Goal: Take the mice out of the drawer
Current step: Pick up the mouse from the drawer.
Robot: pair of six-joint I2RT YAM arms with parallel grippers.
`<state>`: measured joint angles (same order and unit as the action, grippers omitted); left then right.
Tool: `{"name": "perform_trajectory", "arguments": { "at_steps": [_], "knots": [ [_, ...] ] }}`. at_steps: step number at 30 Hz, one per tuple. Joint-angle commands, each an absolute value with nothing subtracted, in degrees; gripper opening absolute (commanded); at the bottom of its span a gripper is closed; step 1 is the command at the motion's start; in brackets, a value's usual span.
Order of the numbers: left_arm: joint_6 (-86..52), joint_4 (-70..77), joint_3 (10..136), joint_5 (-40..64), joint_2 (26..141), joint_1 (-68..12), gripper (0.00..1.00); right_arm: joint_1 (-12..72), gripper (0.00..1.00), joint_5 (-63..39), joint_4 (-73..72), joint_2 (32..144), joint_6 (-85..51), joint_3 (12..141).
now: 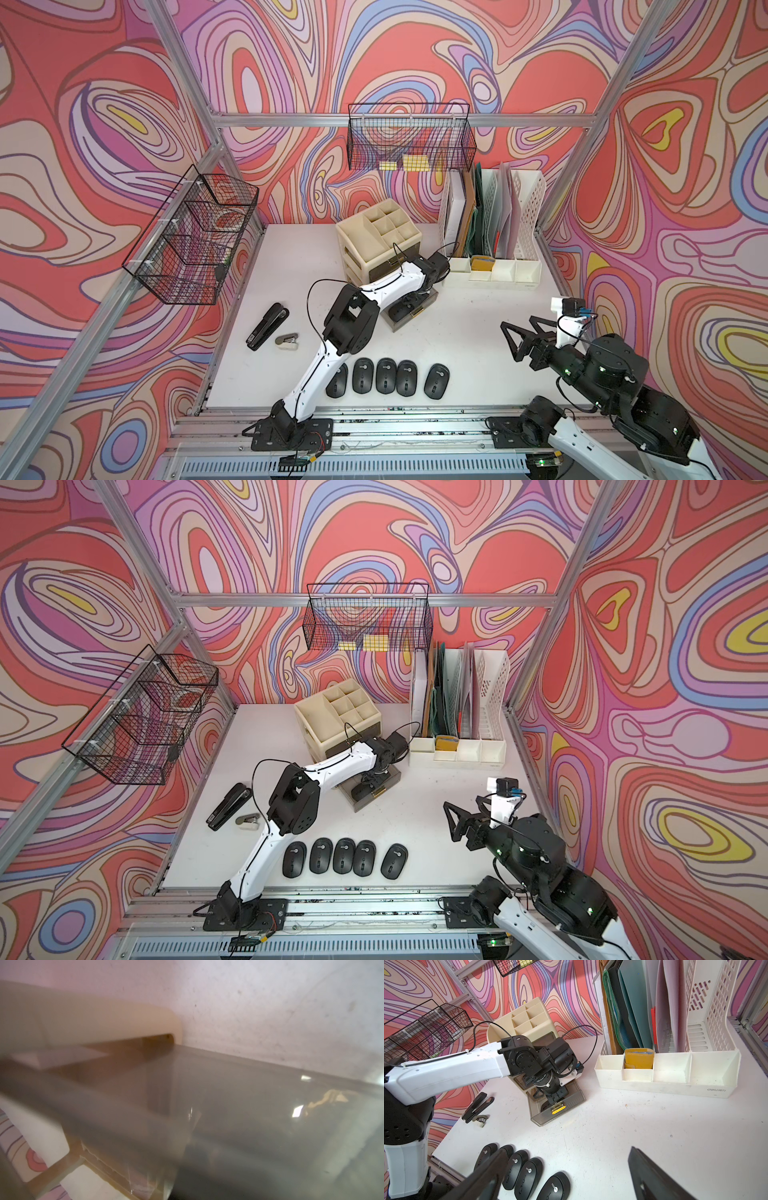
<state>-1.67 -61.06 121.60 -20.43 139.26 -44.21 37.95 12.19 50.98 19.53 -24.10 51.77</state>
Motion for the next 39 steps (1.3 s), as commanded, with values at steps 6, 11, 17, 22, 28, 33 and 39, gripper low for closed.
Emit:
{"name": "perform_trajectory", "arguments": {
  "at_steps": [6, 11, 17, 22, 28, 33, 39],
  "knots": [
    [-6.00, -66.32, 120.94, -14.66, 135.24, -44.29, 0.00, 37.97, 0.96, 12.91, 50.98, 18.90, -24.12, 51.35],
    [-6.31, -63.97, 121.44, -12.48, 131.92, -44.29, 0.06, 37.99, 0.96, 12.83, 50.98, 18.90, -24.13, 51.33],
    [-5.03, -63.96, 121.56, -9.32, 128.80, -44.29, 0.19, 37.97, 0.96, 12.83, 51.03, 18.81, -24.16, 51.24],
    [0.36, -62.00, 115.54, -7.64, 124.87, -44.30, 0.25, 37.97, 0.96, 12.91, 51.05, 18.72, -24.17, 51.24],
    [5.07, -57.81, 106.60, -5.43, 118.65, -44.29, 0.49, 38.02, 0.96, 12.85, 51.05, 18.72, -24.25, 51.28],
    [8.11, -57.41, 103.37, -3.61, 117.81, -44.18, 0.59, 37.97, 0.96, 12.72, 51.02, 18.98, -24.17, 51.24],
    [9.23, -55.19, 100.94, -4.16, 119.94, -43.64, 0.59, 37.97, 0.96, 12.69, 51.07, 18.72, -24.23, 51.25]
  ]
}}
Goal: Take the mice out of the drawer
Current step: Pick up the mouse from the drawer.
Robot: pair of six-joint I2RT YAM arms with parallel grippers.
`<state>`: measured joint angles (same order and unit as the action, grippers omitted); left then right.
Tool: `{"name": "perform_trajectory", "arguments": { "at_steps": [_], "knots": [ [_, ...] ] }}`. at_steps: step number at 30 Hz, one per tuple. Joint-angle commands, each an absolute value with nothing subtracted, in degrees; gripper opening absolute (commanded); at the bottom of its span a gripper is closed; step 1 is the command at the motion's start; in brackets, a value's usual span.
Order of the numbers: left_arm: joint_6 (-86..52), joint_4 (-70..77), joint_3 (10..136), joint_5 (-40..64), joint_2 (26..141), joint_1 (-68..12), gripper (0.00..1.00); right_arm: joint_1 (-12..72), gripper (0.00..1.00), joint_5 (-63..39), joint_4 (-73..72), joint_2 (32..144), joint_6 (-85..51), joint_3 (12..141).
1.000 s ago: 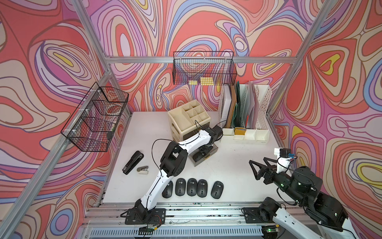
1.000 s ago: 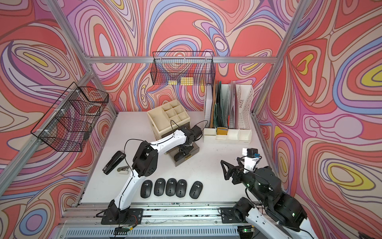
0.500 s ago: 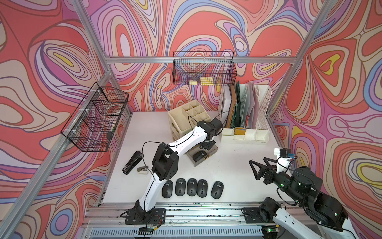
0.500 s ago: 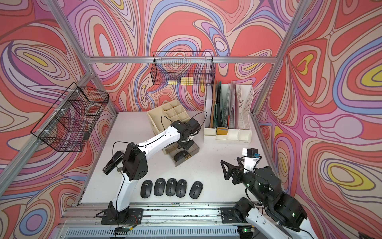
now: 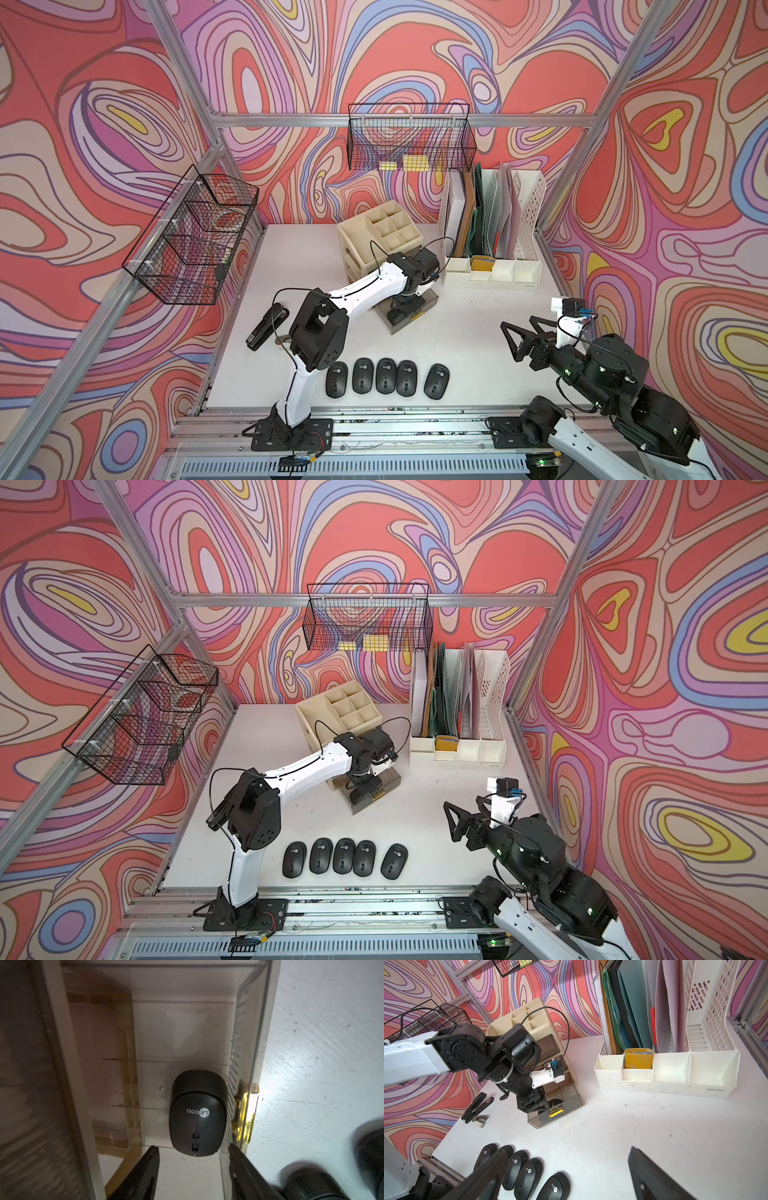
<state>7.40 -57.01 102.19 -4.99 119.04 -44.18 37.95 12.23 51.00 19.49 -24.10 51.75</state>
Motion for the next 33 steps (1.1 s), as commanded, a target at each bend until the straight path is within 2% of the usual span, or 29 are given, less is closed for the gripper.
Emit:
{"name": "perform_trajectory", "arguments": {
  "at_steps": [1, 18, 33],
  "knots": [
    [9.21, -54.91, 100.80, -3.92, 120.27, -43.46, 0.59, 37.97, 0.96, 12.68, 51.13, 18.64, -24.18, 51.29],
    [10.02, -55.10, 102.29, 2.48, 124.95, -40.65, 0.60, 37.97, 0.96, 12.74, 51.07, 19.62, -24.32, 51.30],
    [2.06, -54.67, 109.07, -6.18, 127.35, -40.52, 0.54, 37.99, 0.96, 12.83, 51.07, 19.93, -24.24, 51.29]
  ]
}}
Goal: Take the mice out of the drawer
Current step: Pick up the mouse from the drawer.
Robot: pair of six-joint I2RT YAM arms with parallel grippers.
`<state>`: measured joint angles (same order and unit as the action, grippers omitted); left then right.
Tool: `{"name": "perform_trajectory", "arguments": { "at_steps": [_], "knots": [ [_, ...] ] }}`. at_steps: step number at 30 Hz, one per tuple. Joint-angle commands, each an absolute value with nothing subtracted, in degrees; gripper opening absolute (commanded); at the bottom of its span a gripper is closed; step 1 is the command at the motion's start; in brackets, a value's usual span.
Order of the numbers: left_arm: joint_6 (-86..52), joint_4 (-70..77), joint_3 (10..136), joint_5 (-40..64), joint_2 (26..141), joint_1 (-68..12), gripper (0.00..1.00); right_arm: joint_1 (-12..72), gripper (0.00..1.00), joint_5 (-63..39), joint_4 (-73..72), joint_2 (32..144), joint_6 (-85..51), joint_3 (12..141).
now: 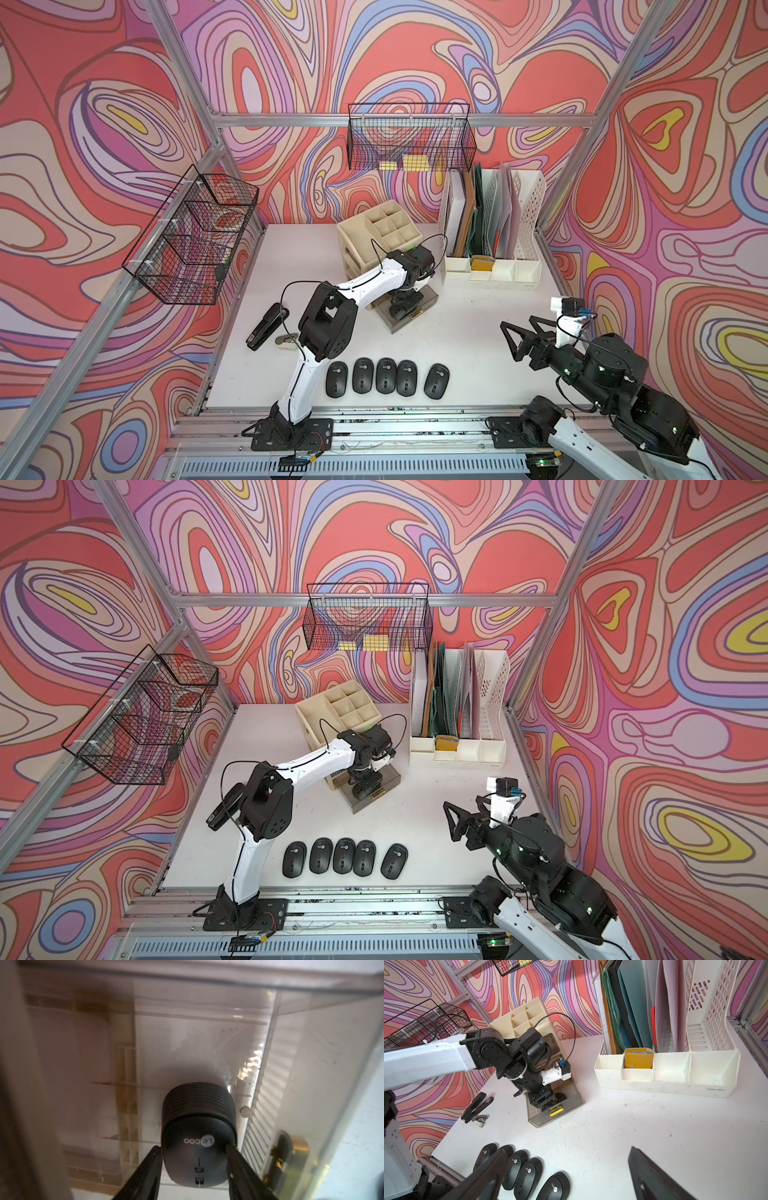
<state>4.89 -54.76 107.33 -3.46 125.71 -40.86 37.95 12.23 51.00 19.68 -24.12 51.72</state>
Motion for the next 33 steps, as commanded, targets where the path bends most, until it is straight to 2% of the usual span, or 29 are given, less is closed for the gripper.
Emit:
{"name": "perform_trajectory", "arguments": {
  "at_steps": [1, 10, 23, 33],
  "knots": [
    [1.71, -54.83, 109.49, -6.34, 127.29, -40.52, 0.54, 37.97, 0.96, 12.80, 51.07, 19.95, -24.20, 51.27],
    [2.01, -57.20, 111.67, 0.02, 126.63, -40.52, 0.63, 37.97, 0.96, 12.83, 51.08, 19.67, -24.23, 51.29],
    [2.11, -55.85, 107.80, -3.25, 128.60, -40.53, 0.64, 37.97, 0.96, 12.84, 51.08, 19.39, -24.30, 51.26],
    [1.20, -55.25, 107.18, -3.16, 130.42, -40.51, 0.69, 37.96, 0.96, 12.96, 51.16, 19.58, -24.43, 51.24]
  ]
}}
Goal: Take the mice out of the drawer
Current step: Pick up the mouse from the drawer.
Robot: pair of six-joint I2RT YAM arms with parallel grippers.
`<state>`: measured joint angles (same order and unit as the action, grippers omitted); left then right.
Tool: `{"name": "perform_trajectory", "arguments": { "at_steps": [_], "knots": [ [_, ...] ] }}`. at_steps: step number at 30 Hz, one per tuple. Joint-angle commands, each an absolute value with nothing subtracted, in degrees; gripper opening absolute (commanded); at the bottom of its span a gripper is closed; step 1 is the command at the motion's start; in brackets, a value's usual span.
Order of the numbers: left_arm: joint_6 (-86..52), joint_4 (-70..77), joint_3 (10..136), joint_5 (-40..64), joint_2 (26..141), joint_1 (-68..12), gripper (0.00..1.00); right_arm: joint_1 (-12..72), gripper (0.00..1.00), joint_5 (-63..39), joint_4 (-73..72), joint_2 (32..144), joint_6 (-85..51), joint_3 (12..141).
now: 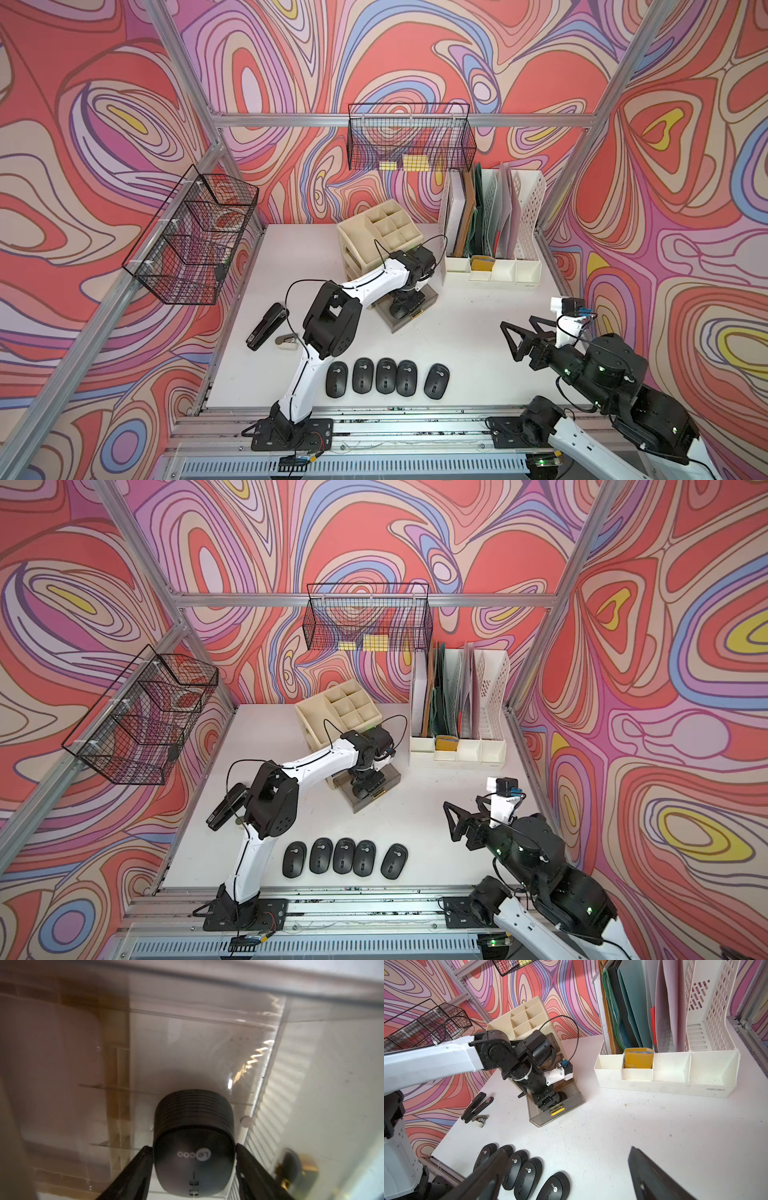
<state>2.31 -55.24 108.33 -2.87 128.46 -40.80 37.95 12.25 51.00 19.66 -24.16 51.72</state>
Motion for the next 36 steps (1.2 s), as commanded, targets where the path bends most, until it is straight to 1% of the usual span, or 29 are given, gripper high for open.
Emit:
{"name": "perform_trajectory", "arguments": {
  "at_steps": [1, 7, 11, 14, 17, 24, 36],
  "knots": [
    [1.07, -55.03, 107.03, -3.16, 130.56, -40.52, 0.69, 37.97, 0.96, 12.98, 51.17, 19.60, -24.42, 51.26],
    [0.18, -53.83, 106.55, -4.38, 131.02, -40.52, 0.72, 37.98, 0.96, 13.00, 51.20, 19.51, -24.43, 51.24],
    [0.00, -53.53, 106.35, -3.96, 131.39, -40.52, 0.72, 37.97, 0.96, 13.04, 51.20, 19.47, -24.43, 51.24],
    [0.00, -53.44, 106.35, -3.52, 131.57, -40.51, 0.70, 37.99, 0.96, 13.08, 51.22, 19.42, -24.38, 51.24],
    [0.25, -53.26, 106.40, -2.55, 131.32, -40.52, 0.64, 37.95, 0.96, 13.10, 51.18, 19.34, -24.43, 51.24],
    [0.35, -53.17, 106.70, -2.64, 130.22, -40.56, 0.59, 38.00, 0.96, 13.09, 51.23, 19.41, -24.43, 51.24],
    [0.40, -55.43, 110.53, -4.63, 127.32, -43.15, 0.58, 37.97, 0.96, 13.02, 51.16, 19.60, -24.36, 51.24]
  ]
}}
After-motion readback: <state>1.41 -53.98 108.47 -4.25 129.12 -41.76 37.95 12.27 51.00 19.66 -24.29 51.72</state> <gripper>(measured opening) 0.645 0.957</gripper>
